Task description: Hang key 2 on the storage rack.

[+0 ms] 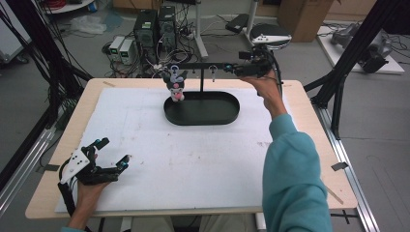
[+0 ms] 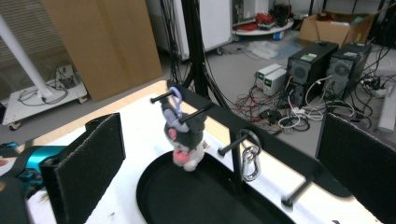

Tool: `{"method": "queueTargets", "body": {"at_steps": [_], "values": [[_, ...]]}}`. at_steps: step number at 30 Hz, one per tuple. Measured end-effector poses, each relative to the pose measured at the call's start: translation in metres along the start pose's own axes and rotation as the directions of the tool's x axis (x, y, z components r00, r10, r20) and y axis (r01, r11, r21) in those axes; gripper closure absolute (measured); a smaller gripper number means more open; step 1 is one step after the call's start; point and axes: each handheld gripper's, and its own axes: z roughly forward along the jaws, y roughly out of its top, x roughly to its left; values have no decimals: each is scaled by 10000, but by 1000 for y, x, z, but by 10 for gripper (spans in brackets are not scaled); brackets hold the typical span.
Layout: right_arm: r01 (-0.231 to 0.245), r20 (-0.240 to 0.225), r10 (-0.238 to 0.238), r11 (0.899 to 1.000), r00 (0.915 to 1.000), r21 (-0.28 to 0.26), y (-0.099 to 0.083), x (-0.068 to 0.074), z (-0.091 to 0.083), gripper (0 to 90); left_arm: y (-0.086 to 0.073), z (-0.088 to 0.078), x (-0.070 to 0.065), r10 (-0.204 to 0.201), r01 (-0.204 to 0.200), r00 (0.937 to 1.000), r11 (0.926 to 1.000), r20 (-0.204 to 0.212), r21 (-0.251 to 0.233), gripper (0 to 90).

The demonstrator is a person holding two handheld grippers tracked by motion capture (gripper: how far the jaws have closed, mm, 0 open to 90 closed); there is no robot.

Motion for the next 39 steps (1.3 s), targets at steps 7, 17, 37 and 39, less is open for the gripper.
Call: {"method": "queueTargets", "body": {"at_steps": [7, 17, 37, 39], "values": [[471, 117, -465, 9971, 9988, -599, -19, 18, -46, 6, 0, 0, 0, 5, -5, 10000, 10000, -27, -22, 17], [1625, 559, -1569, 9800, 9860, -1152, -85, 65, -97, 7, 0, 0, 0, -25, 25, 10000, 10000, -5, 18, 17], [1015, 1827, -536, 9591, 9817, -2641, -243, 79, -132, 7, 0, 1, 0, -41, 41, 10000, 10000, -35, 34, 17], [933, 1909, -423, 9592, 9807, -2668, -253, 78, -132, 7, 0, 1, 0, -43, 43, 10000, 10000, -37, 30, 17]]}}
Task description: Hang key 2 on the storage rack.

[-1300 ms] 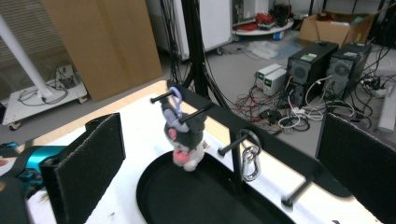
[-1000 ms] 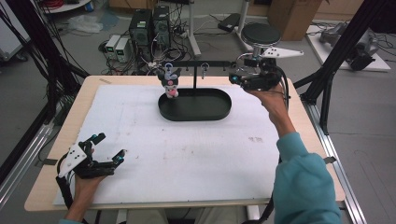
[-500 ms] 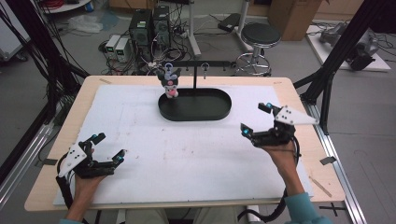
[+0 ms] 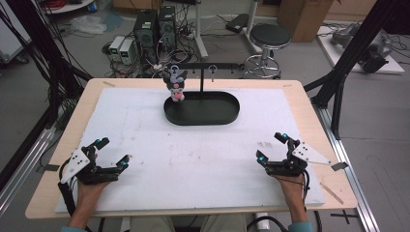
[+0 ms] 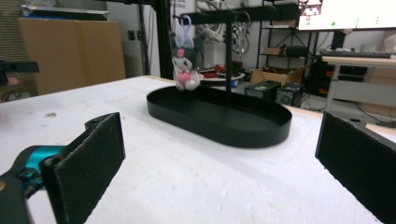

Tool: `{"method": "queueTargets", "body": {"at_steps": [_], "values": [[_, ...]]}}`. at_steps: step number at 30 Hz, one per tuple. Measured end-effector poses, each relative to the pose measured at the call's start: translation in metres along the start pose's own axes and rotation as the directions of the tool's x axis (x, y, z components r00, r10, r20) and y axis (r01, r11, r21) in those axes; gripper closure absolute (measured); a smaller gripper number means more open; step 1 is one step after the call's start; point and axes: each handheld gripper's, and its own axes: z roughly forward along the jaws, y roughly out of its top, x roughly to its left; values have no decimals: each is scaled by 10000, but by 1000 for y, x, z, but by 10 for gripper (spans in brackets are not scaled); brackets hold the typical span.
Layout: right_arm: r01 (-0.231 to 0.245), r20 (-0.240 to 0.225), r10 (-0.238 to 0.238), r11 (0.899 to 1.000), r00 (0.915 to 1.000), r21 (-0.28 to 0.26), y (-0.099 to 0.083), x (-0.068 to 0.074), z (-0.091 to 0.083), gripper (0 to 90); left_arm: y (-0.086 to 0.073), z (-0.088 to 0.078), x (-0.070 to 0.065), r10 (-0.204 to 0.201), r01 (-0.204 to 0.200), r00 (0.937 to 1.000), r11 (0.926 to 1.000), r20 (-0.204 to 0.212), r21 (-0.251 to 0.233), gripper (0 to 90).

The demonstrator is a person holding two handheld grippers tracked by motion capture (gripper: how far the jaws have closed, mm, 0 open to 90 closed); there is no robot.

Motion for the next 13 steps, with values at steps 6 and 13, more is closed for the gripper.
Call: {"method": "queueTargets", "body": {"at_steps": [6, 13], "values": [[39, 161, -40, 10000, 9999, 89, -15, 0, -1, 6, 0, 0, 0, 5, -5, 10000, 10000, -9, 3, 17], [-70, 181, 66, 9998, 9998, 183, -18, -1, 0, 7, 0, 0, -1, 17, -17, 9999, 10000, -142, -21, 17]]}}
